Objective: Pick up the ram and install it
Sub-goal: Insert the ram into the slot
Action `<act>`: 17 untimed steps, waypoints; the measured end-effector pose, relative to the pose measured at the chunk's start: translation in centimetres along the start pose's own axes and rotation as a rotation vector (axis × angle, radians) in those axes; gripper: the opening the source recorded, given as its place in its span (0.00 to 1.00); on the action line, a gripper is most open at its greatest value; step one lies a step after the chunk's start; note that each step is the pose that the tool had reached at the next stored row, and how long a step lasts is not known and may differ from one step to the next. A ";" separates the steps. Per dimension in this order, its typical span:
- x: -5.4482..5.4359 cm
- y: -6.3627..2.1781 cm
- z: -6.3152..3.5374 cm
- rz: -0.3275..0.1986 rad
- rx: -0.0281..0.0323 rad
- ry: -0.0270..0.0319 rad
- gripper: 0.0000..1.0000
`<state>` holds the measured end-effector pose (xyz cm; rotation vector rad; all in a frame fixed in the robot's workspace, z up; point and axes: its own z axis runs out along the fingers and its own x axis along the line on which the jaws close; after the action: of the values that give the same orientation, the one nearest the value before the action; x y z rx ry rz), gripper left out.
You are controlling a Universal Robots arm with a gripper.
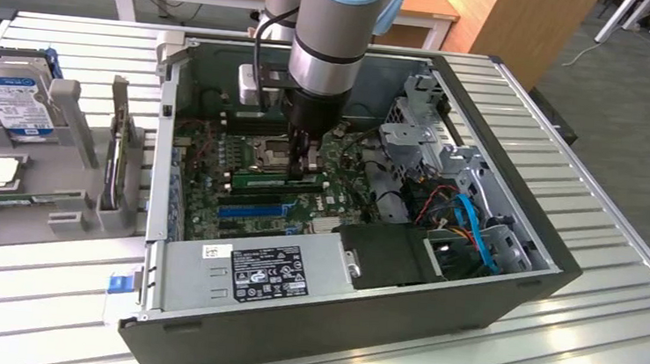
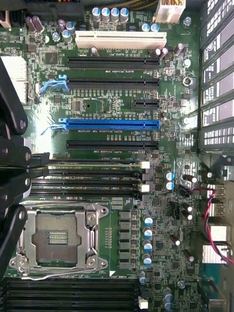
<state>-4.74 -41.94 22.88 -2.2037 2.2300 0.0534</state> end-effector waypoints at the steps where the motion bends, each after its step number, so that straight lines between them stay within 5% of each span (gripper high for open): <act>1: 0.0 0.00 0.03 0.000 0.0000 0.0000 0.11; 17: 0.0 -0.01 0.30 0.000 0.0000 0.0000 0.11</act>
<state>-4.74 -41.94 22.58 -2.2037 2.2300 0.0533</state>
